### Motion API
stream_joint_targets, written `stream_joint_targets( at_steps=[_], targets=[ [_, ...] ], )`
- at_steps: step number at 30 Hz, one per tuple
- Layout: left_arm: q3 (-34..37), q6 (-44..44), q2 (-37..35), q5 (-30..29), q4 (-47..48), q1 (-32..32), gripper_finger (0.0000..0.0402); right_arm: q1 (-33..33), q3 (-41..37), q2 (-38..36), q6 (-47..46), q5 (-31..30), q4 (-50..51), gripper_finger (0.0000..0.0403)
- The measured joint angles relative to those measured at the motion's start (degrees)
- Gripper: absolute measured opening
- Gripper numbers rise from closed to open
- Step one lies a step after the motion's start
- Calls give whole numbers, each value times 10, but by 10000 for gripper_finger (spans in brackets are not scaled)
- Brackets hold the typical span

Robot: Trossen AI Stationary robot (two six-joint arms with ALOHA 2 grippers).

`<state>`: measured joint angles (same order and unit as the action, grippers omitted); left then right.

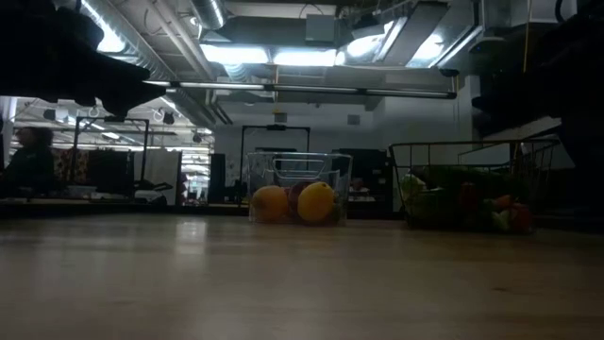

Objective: Sort produce into baskets
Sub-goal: Return to Home Position

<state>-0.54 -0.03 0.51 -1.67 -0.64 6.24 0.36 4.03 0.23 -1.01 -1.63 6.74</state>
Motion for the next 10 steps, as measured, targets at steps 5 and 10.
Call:
stream_joint_targets(
  at_steps=[5,10],
  targets=[
    [0,0,0,0,0,0,274,0,0,0,26,52,2,308],
    [0,0,0,0,0,0,274,0,1,0,28,63,2,308]
  ],
)
